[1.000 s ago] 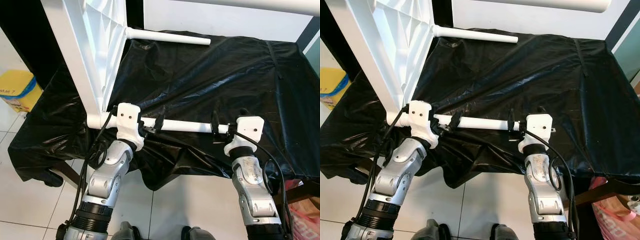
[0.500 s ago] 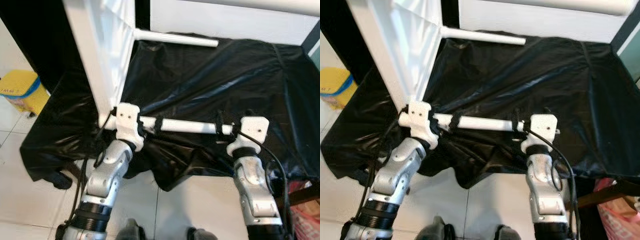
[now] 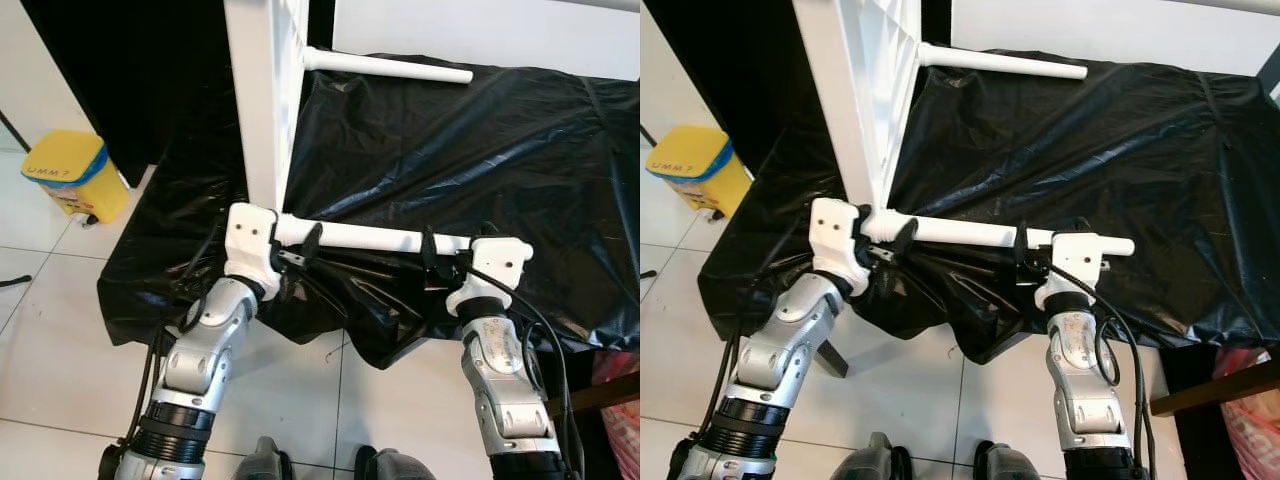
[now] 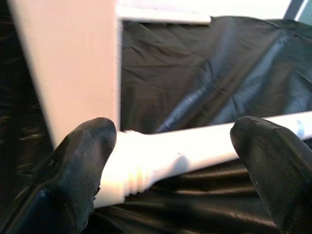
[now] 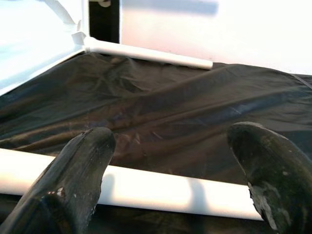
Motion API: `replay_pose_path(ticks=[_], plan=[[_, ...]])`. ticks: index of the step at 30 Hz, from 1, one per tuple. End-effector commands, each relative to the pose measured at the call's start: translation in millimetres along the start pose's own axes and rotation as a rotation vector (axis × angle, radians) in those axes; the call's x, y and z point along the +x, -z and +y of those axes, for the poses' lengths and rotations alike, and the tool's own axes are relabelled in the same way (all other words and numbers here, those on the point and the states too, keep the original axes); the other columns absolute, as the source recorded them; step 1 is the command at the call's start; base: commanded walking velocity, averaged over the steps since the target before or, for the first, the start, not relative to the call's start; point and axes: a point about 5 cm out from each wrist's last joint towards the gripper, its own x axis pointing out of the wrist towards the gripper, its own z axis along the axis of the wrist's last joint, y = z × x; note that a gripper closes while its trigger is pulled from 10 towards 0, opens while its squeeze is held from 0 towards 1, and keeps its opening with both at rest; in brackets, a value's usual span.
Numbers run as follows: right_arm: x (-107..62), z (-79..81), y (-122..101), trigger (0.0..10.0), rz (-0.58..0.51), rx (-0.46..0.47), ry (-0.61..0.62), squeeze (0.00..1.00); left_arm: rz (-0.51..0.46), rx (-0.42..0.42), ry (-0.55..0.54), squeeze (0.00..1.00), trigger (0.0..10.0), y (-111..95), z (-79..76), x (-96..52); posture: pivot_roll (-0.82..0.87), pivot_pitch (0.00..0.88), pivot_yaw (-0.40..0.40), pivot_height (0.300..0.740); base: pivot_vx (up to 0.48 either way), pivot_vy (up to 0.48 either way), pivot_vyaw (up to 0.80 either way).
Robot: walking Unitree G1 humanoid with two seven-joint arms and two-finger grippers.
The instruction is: Building children table
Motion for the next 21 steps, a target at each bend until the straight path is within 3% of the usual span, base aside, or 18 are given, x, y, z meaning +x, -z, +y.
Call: replay_pose_path(ticks=[1, 11, 18, 21], plan=[[-2.3, -4.0, 3, 10.0, 0.009, -0.016, 0.02, 0.0, 0.022, 0.003, 0.1, 0.0, 10.0, 3, -10.1, -0.7, 0.03, 0.159, -0.025, 0.74, 0.0, 0.0, 0.0], [1.4, -6.8, 0, 10.0, -0.006, -0.088, 0.079, 0.0, 0.154, 0.012, 0.261, 0.0, 10.0, 23, -30.9, -7.2, 0.03, 0.148, -0.026, 0.74, 0.0, 0.0, 0.0], [5.6, -8.1, -11, 10.0, -0.073, -0.17, 0.092, 0.0, 0.222, 0.002, 0.268, 0.0, 10.0, 32, -33.5, -5.9, 0.03, 0.144, -0.026, 0.74, 0.0, 0.0, 0.0], [17.6, -7.2, -41, 10.0, -0.227, -0.356, 0.107, 0.0, 0.236, -0.107, 0.243, 0.0, 10.0, 29, -34.9, 4.2, 0.02, 0.145, -0.021, 0.74, 0.0, 0.0, 0.0]])
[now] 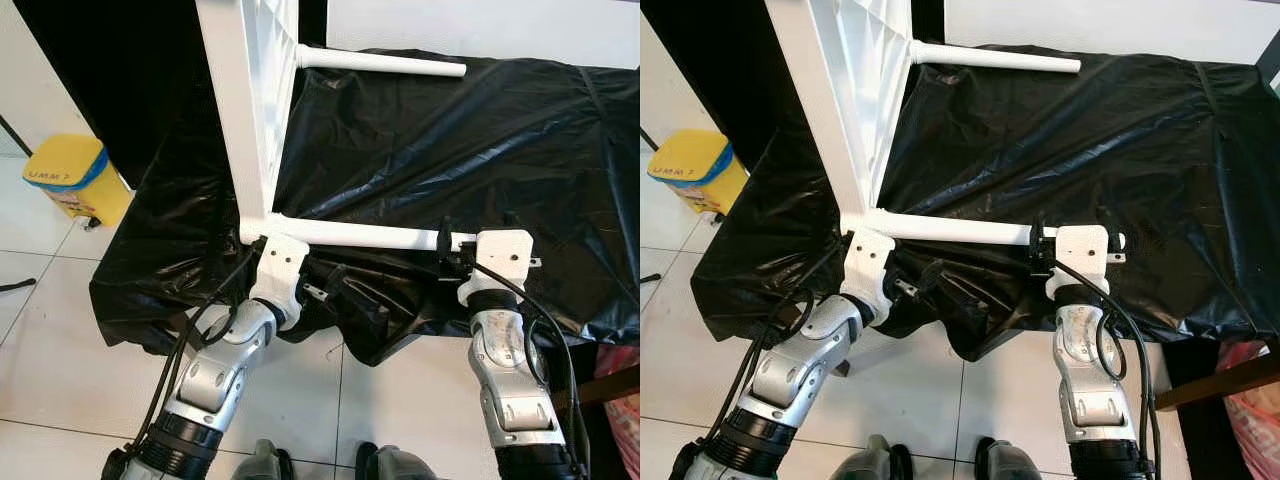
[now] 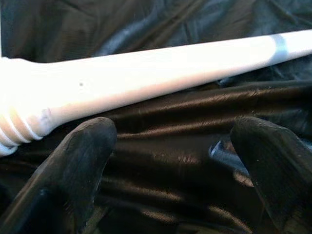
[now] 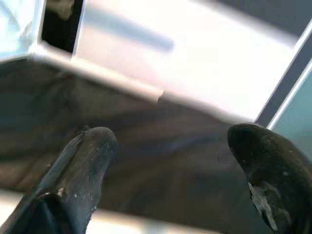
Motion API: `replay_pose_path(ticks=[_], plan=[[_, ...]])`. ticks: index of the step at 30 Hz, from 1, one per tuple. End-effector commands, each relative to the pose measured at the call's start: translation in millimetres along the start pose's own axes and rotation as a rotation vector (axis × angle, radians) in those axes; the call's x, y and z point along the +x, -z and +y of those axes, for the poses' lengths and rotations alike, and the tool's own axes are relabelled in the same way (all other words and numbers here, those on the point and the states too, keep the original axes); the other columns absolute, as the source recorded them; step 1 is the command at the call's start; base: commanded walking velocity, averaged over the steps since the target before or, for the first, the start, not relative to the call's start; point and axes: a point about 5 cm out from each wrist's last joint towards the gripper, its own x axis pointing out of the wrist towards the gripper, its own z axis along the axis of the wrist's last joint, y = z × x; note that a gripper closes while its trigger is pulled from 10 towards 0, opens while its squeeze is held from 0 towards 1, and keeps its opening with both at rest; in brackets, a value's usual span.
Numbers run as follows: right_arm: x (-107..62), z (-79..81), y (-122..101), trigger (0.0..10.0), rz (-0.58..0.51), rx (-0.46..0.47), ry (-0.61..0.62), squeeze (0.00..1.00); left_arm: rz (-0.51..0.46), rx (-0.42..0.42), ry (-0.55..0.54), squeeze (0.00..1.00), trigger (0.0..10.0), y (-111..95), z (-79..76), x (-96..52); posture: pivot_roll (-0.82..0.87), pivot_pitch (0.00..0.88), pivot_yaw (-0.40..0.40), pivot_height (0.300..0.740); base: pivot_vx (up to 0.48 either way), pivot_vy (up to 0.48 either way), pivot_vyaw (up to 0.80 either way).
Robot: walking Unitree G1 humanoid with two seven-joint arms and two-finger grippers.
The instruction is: Building children table
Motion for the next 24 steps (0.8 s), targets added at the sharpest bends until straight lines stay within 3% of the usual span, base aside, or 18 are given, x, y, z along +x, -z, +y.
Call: replay_pose_path(ticks=[1, 3, 10, 12, 15, 24], plan=[[4.5, -1.0, -15, 10.0, -0.084, -0.064, 0.007, 0.0, 0.02, -0.042, 0.139, 0.0, 10.0, 2, -8.4, 2.0, 0.02, 0.145, -0.021, 0.74, 0.0, 0.0, 0.0], [14.8, 0.3, -38, 10.0, -0.21, -0.149, -0.012, 0.0, 0.003, -0.096, 0.14, 0.0, 10.0, -5, -9.7, 8.0, 0.02, 0.147, -0.017, 0.74, 0.0, 0.0, 0.0], [32.9, 4.5, -76, 10.0, -0.408, -0.264, -0.043, 0.0, -0.028, -0.132, 0.164, 0.0, 10.0, -16, -15.3, 16.6, 0.01, 0.148, -0.018, 0.74, 0.0, 0.0, 0.0], [41.9, 4.4, -99, 10.0, -0.543, -0.345, -0.043, 0.0, -0.05, -0.143, 0.172, 0.0, 10.0, -22, -18.4, 23.1, 0.0, 0.144, -0.019, 0.74, 0.0, 0.0, 0.0], [46.8, 2.2, -114, 10.0, -0.632, -0.402, -0.032, 0.0, -0.065, -0.141, 0.179, 0.0, 10.0, -28, -20.8, 28.9, 0.0, 0.142, -0.022, 0.74, 0.0, 0.0, 0.0], [48.1, 1.3, -120, 10.0, -0.693, -0.483, -0.02, 0.0, -0.083, -0.136, 0.179, 0.0, 10.0, -38, -18.6, 39.0, -0.01, 0.137, -0.02, 0.74, 0.0, 0.0, 0.0]])
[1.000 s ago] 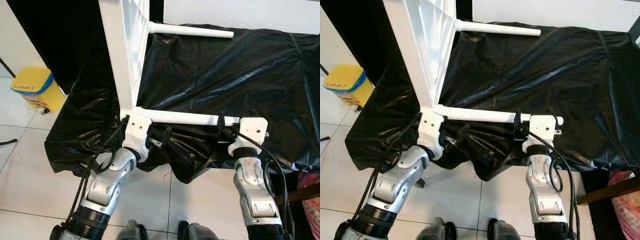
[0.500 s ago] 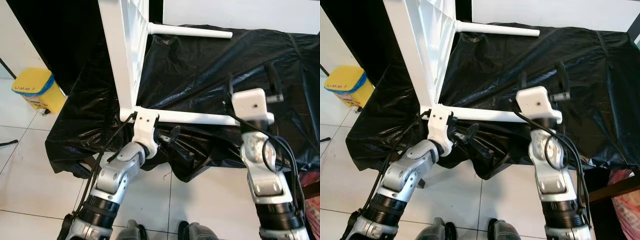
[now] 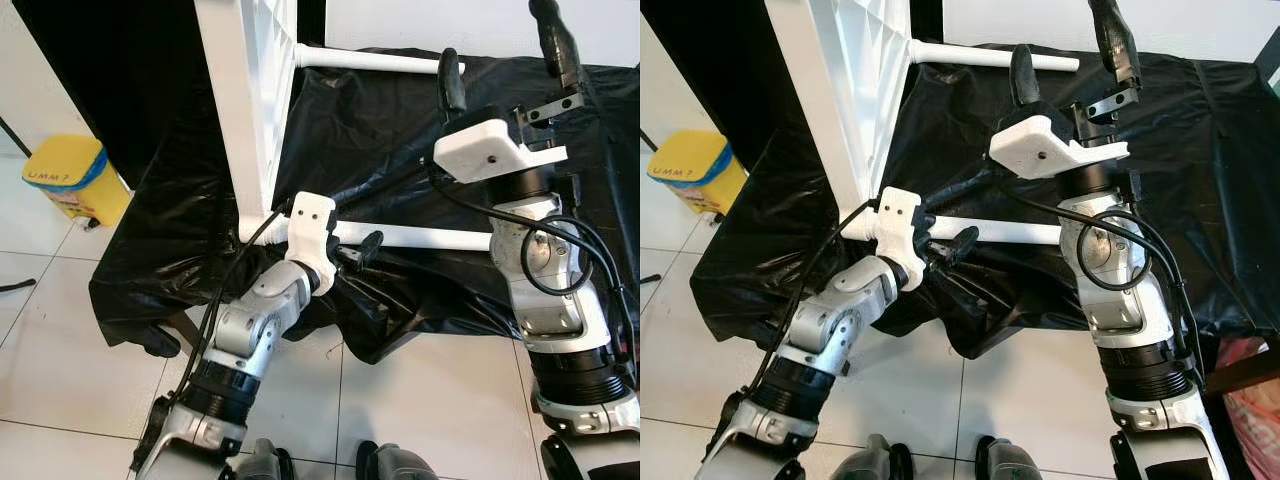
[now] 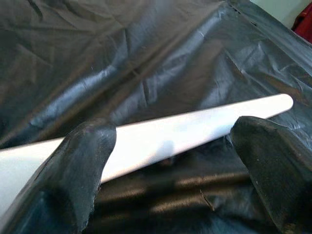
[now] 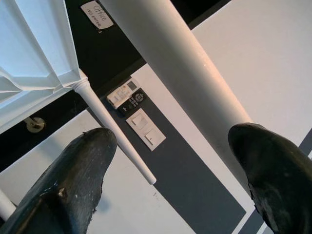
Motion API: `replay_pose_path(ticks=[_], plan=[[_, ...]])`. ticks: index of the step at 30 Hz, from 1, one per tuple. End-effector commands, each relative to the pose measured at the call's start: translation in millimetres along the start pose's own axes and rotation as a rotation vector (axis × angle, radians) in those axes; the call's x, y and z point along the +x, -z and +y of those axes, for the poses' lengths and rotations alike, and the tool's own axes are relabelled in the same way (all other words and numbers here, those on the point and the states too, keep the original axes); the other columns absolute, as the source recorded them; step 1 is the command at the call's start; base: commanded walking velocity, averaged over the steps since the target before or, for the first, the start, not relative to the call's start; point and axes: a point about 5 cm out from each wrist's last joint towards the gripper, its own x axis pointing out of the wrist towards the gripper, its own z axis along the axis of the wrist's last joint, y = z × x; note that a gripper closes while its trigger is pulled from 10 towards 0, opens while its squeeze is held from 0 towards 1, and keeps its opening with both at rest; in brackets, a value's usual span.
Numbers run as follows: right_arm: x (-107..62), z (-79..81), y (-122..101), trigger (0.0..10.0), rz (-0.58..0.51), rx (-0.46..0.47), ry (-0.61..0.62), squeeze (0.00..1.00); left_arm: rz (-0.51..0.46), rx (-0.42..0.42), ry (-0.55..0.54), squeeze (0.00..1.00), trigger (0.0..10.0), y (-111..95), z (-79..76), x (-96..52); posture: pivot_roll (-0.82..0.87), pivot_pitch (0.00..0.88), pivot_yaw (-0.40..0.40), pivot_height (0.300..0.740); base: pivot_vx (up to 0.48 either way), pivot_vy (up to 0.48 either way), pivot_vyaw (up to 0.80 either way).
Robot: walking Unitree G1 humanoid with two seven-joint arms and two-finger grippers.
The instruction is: Building children table
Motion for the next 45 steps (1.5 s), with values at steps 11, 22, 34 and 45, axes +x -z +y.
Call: replay_pose_path(ticks=[11, 22, 34, 45], plan=[[0.6, -5.1, -2, 10.0, -0.056, -0.08, -0.002, 0.0, -0.019, 0.002, 0.101, 0.0, 10.0, -5, -3.7, 12.9, -0.03, 0.126, -0.016, 0.74, 0.0, 0.0, 0.0], [16.9, -11.9, -4, 10.0, -0.07, -0.103, 0.007, 0.0, -0.043, 0.003, 0.1, 0.0, 10.0, -12, 0.0, 24.1, -0.05, 0.112, -0.015, 0.74, 0.0, 0.0, 0.0], [31.5, -8.4, -9, 10.0, -0.109, -0.1, -0.03, 0.0, -0.06, 0.01, 0.102, 0.0, 10.0, -16, -0.6, 32.7, -0.08, 0.087, -0.007, 0.74, 0.0, 0.0, 0.0], [52.1, -8.8, -6, 10.0, -0.076, -0.141, -0.131, 0.0, -0.077, 0.011, 0.108, 0.0, 10.0, -23, -0.9, 40.2, -0.09, 0.094, 0.006, 0.74, 0.0, 0.0, 0.0]])
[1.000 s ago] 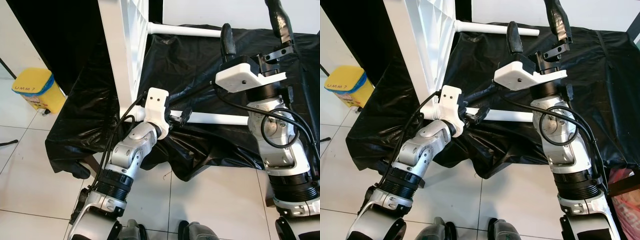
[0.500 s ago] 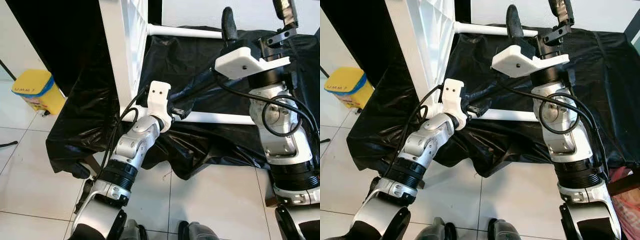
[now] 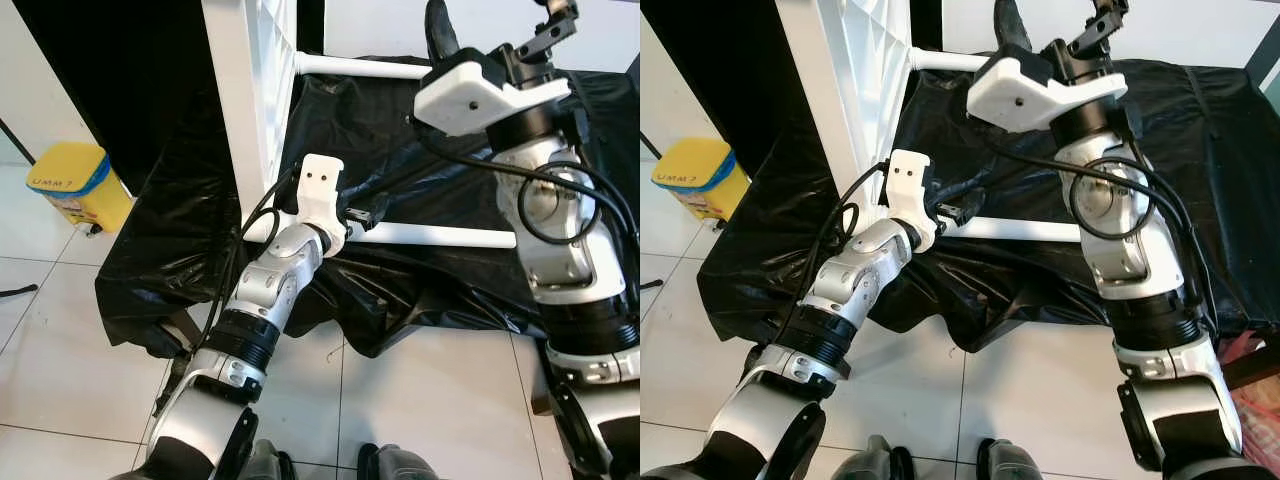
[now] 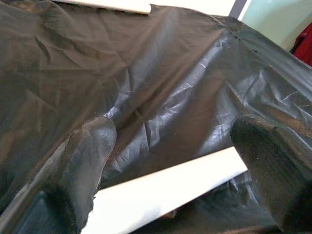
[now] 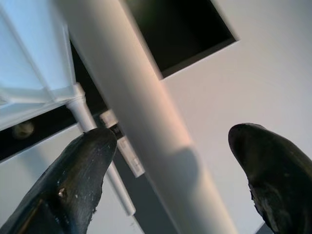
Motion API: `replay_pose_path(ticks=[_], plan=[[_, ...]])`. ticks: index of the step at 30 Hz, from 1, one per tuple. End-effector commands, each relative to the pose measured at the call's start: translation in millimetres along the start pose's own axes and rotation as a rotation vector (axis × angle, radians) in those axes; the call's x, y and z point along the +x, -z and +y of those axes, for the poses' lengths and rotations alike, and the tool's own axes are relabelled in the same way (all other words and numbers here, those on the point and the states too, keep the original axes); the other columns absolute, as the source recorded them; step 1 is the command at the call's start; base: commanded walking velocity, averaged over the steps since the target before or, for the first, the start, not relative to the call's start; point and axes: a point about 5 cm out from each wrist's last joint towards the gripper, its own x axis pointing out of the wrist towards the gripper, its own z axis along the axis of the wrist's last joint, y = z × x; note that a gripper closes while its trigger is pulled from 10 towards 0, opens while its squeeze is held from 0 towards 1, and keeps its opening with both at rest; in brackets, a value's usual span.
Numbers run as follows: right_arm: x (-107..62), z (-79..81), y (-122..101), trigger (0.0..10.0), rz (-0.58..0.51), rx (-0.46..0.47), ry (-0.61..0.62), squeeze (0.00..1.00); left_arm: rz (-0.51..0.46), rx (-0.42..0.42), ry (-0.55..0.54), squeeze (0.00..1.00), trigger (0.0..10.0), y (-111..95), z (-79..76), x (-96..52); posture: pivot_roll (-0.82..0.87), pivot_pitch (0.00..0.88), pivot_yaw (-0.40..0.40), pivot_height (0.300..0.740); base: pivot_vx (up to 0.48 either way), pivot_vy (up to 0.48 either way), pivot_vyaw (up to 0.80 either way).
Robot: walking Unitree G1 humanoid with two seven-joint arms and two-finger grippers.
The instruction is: Building children table
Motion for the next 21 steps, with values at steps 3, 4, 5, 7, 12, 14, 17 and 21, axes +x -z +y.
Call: replay_pose_path(ticks=[3, 4, 5, 7, 12, 14, 17, 21], plan=[[11.0, -3.5, 5, 10.0, 0.024, -0.034, -0.049, 0.0, -0.022, 0.004, 0.131, 0.0, 10.0, -5, -8.4, 5.2, -0.1, 0.095, 0.012, 0.74, 0.0, 0.0, 0.0], [11.0, -3.5, 5, 10.0, 0.024, -0.034, -0.049, 0.0, -0.022, 0.004, 0.131, 0.0, 10.0, -5, -8.4, 5.2, -0.1, 0.095, 0.012, 0.74, 0.0, 0.0, 0.0], [15.6, -3.9, 7, 10.0, 0.035, -0.046, -0.066, 0.0, -0.026, 0.006, 0.134, 0.0, 10.0, -6, -8.7, 6.6, -0.1, 0.097, 0.013, 0.74, 0.0, 0.0, 0.0], [18.3, -4.1, 9, 10.0, 0.041, -0.053, -0.075, 0.0, -0.028, 0.008, 0.136, 0.0, 10.0, -7, -9.0, 7.3, -0.1, 0.097, 0.013, 0.74, 0.0, 0.0, 0.0], [28.5, -2.1, 14, 10.0, 0.074, -0.086, -0.127, 0.0, -0.033, 0.014, 0.134, 0.0, 10.0, -9, -7.7, 10.0, -0.09, 0.104, 0.014, 0.74, 0.0, 0.0, 0.0], [31.8, -2.0, 16, 10.0, 0.084, -0.093, -0.141, 0.0, -0.036, 0.012, 0.127, 0.0, 10.0, -10, -6.3, 11.0, -0.09, 0.104, 0.013, 0.74, 0.0, 0.0, 0.0], [34.9, -1.9, 17, 10.0, 0.091, -0.098, -0.153, 0.0, -0.038, 0.009, 0.114, 0.0, 10.0, -10, -4.4, 11.9, -0.08, 0.109, 0.009, 0.74, 0.0, 0.0, 0.0], [45.2, 2.6, 20, 10.0, 0.122, -0.12, -0.241, 0.0, -0.052, -0.041, -0.007, 0.0, 10.0, -10, 9.7, 15.8, -0.08, 0.113, 0.005, 0.74, 0.0, 0.0, 0.0]])
